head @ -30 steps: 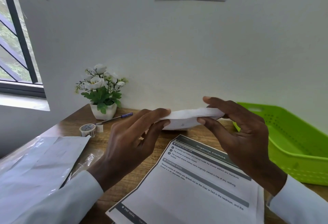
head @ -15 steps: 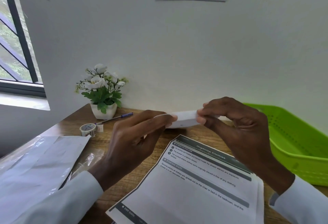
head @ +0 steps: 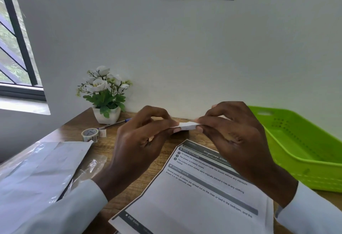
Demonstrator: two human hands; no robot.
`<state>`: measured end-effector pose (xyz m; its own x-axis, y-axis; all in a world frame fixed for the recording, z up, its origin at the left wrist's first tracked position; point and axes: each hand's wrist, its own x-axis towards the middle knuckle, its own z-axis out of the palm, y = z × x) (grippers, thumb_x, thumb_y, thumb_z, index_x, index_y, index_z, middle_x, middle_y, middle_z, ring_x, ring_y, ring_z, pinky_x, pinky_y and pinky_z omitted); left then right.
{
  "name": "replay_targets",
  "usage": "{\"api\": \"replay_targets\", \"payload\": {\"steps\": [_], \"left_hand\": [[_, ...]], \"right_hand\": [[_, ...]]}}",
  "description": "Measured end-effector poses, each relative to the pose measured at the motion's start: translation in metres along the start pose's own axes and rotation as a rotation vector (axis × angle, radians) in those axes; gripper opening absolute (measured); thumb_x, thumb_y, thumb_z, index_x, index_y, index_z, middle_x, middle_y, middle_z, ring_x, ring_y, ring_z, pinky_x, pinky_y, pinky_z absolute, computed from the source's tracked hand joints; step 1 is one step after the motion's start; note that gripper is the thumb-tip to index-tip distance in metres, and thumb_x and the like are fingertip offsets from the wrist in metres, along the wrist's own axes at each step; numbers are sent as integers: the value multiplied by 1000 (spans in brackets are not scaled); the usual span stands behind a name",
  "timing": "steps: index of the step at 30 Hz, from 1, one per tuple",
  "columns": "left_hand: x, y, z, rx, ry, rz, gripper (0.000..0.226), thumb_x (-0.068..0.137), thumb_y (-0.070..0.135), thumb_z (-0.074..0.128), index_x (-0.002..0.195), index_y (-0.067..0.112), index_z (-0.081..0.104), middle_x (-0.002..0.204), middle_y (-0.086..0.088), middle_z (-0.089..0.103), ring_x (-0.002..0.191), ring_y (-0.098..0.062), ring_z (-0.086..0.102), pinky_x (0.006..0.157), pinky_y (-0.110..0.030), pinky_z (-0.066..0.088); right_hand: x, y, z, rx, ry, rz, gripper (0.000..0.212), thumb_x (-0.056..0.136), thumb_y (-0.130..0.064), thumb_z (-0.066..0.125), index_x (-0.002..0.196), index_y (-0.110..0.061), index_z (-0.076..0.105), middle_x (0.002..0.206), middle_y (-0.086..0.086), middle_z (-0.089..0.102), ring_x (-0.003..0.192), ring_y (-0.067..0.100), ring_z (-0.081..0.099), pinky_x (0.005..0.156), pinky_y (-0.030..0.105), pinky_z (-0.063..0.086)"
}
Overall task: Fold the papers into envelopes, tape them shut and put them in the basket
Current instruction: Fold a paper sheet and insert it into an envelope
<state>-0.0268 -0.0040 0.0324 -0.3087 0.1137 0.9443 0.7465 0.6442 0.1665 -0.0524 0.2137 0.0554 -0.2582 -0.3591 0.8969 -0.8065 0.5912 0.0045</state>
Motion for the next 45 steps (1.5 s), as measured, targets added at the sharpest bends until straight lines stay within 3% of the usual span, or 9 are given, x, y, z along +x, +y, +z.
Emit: {"api": "replay_targets", "payload": {"steps": [5, 15, 24, 28, 31, 35, 37, 40, 45], "left_hand": [[-3, 1, 3, 38, -48, 117, 10, 81, 4, 76, 91, 1, 78, 87, -9, 70, 66, -18, 64, 50, -32, 51], [0, 0, 0, -15, -29, 139, 13, 85, 11, 72, 88, 0, 77, 76, -8, 68, 56, -16, 59, 43, -33, 46], [11, -8, -10, -71, 109, 40, 7, 84, 11, 72, 89, 7, 73, 77, -3, 67, 66, -6, 60, 54, -24, 48], [21, -7, -15, -205, 228, -41, 5, 87, 12, 72, 91, 11, 70, 80, 5, 67, 62, -4, 63, 53, -17, 50], [22, -9, -15, -161, 201, -57, 4, 87, 15, 72, 85, 17, 70, 77, 16, 66, 58, -5, 60, 52, -16, 45], [21, -16, -16, -159, 53, -117, 20, 89, 22, 69, 70, 22, 66, 65, 14, 61, 56, -6, 55, 51, -21, 39], [20, -18, -17, -190, 23, -184, 15, 89, 26, 70, 78, 18, 74, 69, 7, 68, 61, -11, 61, 48, -30, 46], [19, -17, -15, -310, 34, -307, 8, 87, 24, 72, 94, 27, 75, 78, 6, 75, 59, -8, 66, 45, -27, 52], [14, -24, -12, -475, 27, -594, 7, 79, 21, 74, 85, 22, 78, 73, 3, 77, 58, -13, 72, 49, -23, 57]], "right_hand": [[-3, -17, 4, -127, -36, -156, 12, 87, -12, 72, 97, -12, 79, 88, 1, 72, 89, 25, 64, 67, 38, 52], [-5, 2, 1, -106, -39, -124, 11, 87, -12, 70, 93, -14, 79, 77, -1, 71, 83, 24, 63, 58, 35, 50], [7, 17, -9, 140, 30, 95, 6, 83, -16, 73, 87, -14, 77, 81, -7, 71, 85, 20, 63, 75, 39, 50], [40, -1, -16, 404, 134, 174, 10, 85, -11, 73, 88, -20, 72, 87, -11, 70, 87, 14, 66, 79, 27, 52], [74, -16, -16, 479, 170, 145, 12, 87, -7, 70, 90, -19, 70, 87, -7, 70, 86, 4, 65, 75, 14, 49], [108, -23, -5, 434, -34, 74, 5, 87, -9, 70, 88, -12, 74, 83, -13, 67, 78, -2, 62, 69, 13, 47], [116, -20, 2, 387, -219, 100, 4, 86, -13, 72, 86, -15, 76, 82, -13, 70, 73, -2, 61, 69, 17, 46], [115, -19, 19, 315, -510, 179, 5, 84, -19, 74, 82, -23, 77, 82, -10, 74, 75, 4, 65, 75, 34, 53], [101, -15, 44, 454, -602, 305, 6, 86, -18, 74, 82, -16, 78, 78, -3, 75, 70, 9, 67, 66, 23, 50]]}}
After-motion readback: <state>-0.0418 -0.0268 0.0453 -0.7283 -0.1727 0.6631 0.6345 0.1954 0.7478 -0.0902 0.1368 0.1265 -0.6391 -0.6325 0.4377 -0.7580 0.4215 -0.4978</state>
